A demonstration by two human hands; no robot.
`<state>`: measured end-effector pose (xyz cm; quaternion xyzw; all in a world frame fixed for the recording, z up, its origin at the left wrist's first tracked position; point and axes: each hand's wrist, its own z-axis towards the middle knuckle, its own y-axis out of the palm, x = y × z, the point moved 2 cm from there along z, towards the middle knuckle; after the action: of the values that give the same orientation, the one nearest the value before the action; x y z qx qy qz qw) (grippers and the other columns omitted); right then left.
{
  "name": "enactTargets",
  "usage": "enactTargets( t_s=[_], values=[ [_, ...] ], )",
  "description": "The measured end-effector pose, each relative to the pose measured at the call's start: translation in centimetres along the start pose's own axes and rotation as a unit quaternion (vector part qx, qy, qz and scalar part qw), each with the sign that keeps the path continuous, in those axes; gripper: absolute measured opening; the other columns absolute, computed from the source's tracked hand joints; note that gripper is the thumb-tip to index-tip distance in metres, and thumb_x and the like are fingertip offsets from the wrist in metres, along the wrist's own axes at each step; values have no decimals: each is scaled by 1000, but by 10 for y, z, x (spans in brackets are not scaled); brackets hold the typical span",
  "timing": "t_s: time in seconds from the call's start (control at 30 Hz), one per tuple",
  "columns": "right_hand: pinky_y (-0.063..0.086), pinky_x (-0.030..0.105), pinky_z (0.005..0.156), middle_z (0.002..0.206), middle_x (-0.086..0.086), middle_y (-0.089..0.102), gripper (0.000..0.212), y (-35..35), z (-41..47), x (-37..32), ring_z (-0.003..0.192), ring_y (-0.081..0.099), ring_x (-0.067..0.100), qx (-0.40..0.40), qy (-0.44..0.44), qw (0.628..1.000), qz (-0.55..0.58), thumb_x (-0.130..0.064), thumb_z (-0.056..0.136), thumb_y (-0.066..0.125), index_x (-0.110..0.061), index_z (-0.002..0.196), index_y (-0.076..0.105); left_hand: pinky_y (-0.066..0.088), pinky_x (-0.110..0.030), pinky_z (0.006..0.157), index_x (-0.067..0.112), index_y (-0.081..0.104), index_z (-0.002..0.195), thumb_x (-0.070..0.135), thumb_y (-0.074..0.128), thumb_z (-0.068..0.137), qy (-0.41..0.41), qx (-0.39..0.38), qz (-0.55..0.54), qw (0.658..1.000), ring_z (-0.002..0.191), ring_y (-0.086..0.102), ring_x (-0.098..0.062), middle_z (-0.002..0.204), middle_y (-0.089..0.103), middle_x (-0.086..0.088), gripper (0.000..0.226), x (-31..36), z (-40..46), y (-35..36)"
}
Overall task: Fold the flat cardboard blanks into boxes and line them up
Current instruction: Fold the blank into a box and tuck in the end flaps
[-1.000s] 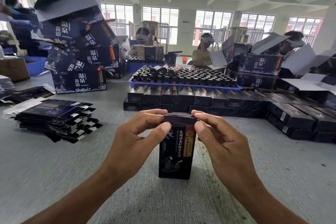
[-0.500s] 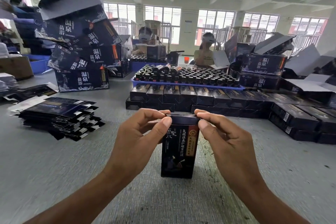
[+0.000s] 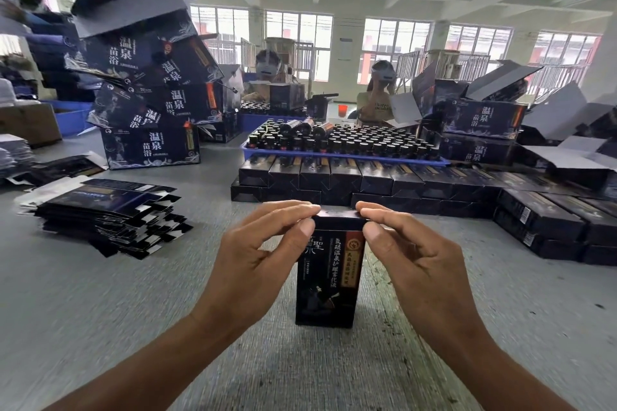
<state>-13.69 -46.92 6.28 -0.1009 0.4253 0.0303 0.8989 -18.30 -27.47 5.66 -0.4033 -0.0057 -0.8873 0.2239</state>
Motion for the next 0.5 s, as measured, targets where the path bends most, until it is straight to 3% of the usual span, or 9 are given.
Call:
enactTargets(
  t_s=[0.13,0.33,0.5],
  values=[
    [51,10,83,113,-26,72,26,-2,1,-1,103,68,-2,-5,-6,1000,-20,-38,87,64,-34,110,74,60,-42,85,25,75,114,31,61,94,6,-7,-2,1000,116,64,-14,118,69,14,25,-2,1,-2],
    [51,10,76,105,-26,73,18,0,5,-1,95,69,-3,3,-19,999,-30,-16,93,68,-29,103,77,62,-38,81,23,75,111,31,61,92,14,-7,6,1000,117,64,-15,117,69,12,25,-2,1,-2],
    [50,8,83,116,-22,70,18,-4,5,-1,108,65,-6,-13,-117,984,-136,-19,93,70,-23,109,75,63,-35,72,17,76,108,33,63,89,26,-10,11,1000,115,65,-13,119,68,8,28,-3,1,-3]
  ],
)
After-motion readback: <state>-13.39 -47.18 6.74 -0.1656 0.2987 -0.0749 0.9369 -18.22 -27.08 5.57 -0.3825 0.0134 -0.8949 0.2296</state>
